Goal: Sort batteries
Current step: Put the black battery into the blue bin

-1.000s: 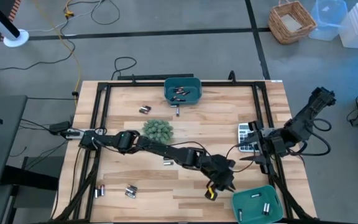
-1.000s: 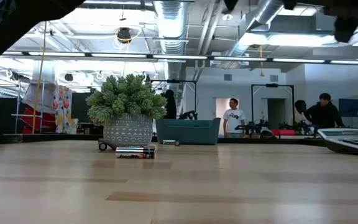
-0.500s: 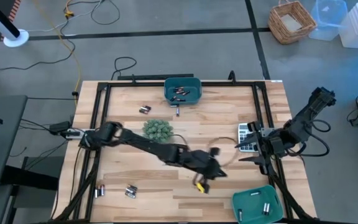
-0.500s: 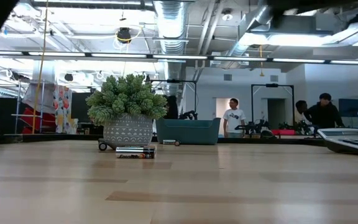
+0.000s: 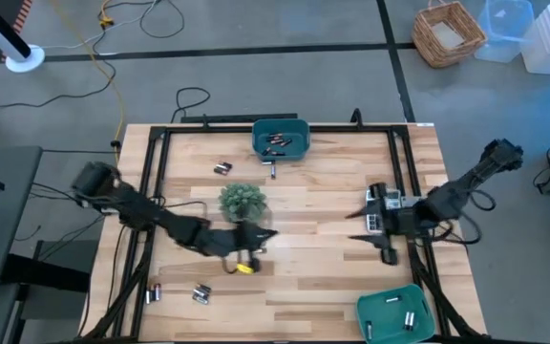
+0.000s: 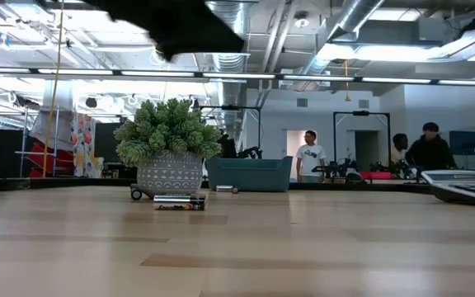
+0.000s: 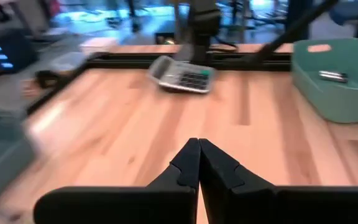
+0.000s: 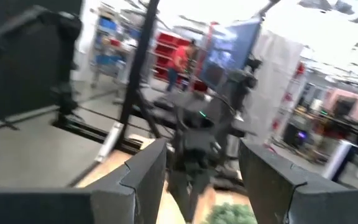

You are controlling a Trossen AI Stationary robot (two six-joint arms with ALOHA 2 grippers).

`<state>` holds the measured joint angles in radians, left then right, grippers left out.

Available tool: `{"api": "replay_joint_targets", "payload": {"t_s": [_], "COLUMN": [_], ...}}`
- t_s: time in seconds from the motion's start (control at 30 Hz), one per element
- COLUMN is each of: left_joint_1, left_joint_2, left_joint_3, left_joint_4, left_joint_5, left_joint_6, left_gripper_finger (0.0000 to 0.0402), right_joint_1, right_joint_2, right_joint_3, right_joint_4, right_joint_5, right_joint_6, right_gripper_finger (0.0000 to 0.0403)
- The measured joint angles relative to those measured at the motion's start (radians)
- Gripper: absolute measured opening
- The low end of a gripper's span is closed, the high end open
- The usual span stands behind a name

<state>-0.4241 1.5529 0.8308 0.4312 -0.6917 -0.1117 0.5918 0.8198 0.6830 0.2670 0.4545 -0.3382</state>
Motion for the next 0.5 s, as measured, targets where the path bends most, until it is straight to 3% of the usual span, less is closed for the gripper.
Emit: {"api": "replay_joint_targets", "payload": {"t_s": [0.23,0.5], "left_joint_1": [-0.108,-0.186], "left_joint_2": [-0.218,-0.424], "left_joint_3": [-0.157,-0.234], "left_joint_4": [-0.16,-0.288], "left_joint_5": [-0.225,-0.324], "left_joint_6": [-0.13,-0.166], "left_gripper_finger": [0.0,0.0], "right_joint_1": [-0.163,-0.279], "right_joint_2": [0.187,0.519], "right_joint_3": [0.015,0.125], "right_joint_4": [0.069,0.066], "right_joint_5": [-0.013,-0.113], "right_joint_6": [0.096,0.233], "right_gripper_finger": [0.0214,0.0214]}}
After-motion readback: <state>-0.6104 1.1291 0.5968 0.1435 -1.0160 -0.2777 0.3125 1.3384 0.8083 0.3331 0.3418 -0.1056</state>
